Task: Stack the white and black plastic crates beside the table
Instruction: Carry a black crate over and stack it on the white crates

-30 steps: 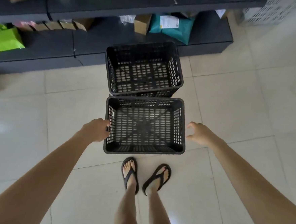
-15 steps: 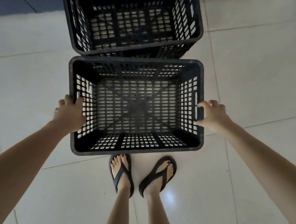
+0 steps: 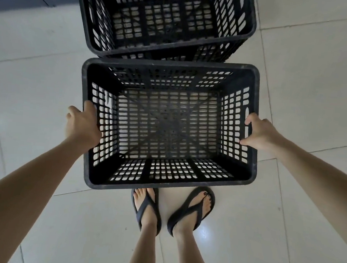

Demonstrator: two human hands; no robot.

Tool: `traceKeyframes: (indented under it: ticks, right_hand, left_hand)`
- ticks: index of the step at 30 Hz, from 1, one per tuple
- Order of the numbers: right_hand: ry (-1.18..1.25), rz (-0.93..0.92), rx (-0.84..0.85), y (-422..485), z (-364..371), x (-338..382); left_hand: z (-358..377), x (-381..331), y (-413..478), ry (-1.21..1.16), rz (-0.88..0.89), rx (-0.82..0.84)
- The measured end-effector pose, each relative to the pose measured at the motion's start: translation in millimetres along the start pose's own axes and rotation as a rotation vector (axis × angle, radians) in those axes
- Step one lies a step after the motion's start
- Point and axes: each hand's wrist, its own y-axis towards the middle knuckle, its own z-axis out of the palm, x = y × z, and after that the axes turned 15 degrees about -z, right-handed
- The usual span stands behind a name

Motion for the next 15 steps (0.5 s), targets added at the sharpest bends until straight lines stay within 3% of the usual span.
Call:
traceKeyframes:
  ticks: [7, 15]
  right_hand:
    - [-0.029, -0.008, 0.017, -44.7, -42.4, -4.6]
    - [0.010, 0.018, -0.011, -133.0, -151.5, -9.0]
  left_hand:
    - [-38.4, -1.2, -36.7, 0.088, 0.075, -0.027]
    - [-143.8, -38.7, -113.2, 0.157, 0.153, -0.028]
